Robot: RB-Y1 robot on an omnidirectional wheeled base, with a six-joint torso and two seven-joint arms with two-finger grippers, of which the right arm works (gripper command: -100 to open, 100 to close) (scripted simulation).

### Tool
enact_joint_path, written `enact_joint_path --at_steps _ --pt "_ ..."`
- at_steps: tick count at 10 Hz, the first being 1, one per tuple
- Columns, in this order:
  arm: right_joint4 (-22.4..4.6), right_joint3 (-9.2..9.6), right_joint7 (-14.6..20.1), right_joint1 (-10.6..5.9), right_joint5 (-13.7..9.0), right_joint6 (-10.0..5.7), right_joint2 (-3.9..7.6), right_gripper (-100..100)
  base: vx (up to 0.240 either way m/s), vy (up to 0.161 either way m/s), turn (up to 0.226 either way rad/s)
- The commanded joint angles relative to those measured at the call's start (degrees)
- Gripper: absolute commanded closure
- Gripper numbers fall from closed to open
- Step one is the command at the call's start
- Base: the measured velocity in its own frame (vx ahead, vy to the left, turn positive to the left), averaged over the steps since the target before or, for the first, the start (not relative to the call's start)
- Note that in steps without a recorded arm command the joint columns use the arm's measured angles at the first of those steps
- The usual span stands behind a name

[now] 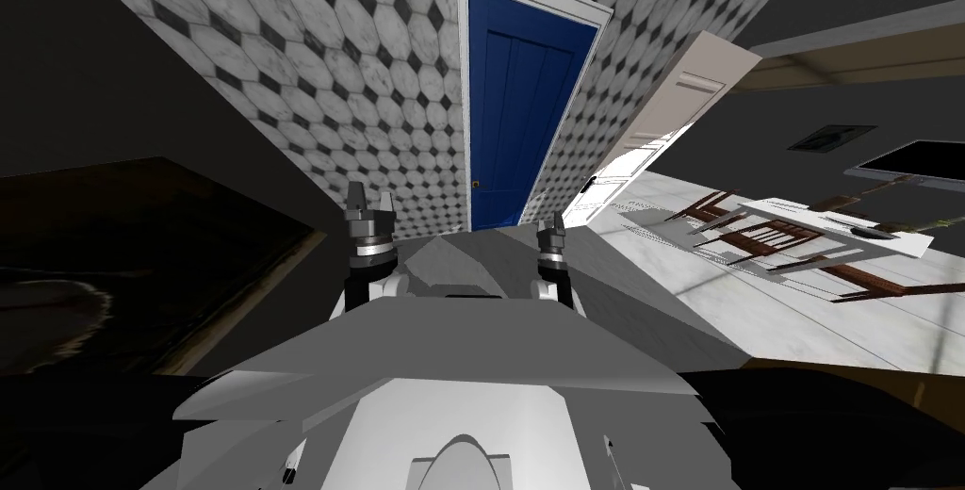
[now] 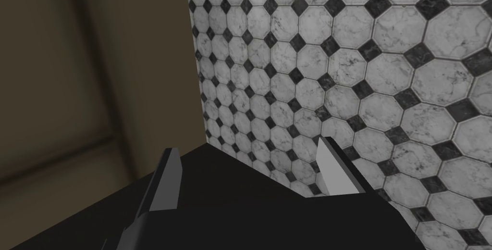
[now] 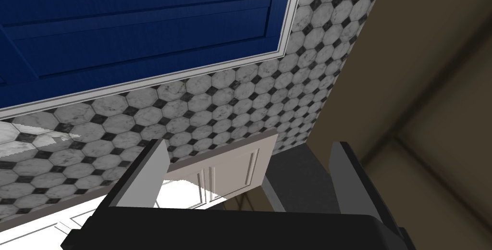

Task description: Pull the door open

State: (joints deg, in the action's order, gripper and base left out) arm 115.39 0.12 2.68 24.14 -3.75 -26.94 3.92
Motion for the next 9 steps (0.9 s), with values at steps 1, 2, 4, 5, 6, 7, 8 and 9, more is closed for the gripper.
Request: enact_joint_path --at_steps 1,2,4,5,6,7,8,9 --pt "-2.5 -0.21 -0.1 -1.06 -0.1 -0.64 0.14 -100 0.096 0.022 0.094" --pt "-4.0 -0.41 -0.1 -1.64 -0.2 -1.0 0.33 -100 0.095 0.03 0.113" --pt "-7.0 -0.81 -0.1 -2.78 -0.4 -1.74 0.7 -100 0.109 0.014 0.087" --pt "-8.5 -1.02 -0.1 -3.38 -0.5 -2.11 0.88 -100 0.11 0.0 0.106" --pt "-10.2 -1.24 -0.1 -4.01 -0.7 -2.52 1.05 -100 0.1 0.017 0.124" --pt "-11.8 -1.46 -0.1 -4.64 -0.8 -2.92 1.23 -100 0.088 0.013 0.093" --pt "-13.5 -1.68 -0.1 -5.28 -0.9 -3.33 1.41 -100 0.091 0.0 0.094" --pt "-15.0 -1.91 -0.1 -5.91 -1.0 -3.74 1.59 -100 0.097 -0.003 0.094"
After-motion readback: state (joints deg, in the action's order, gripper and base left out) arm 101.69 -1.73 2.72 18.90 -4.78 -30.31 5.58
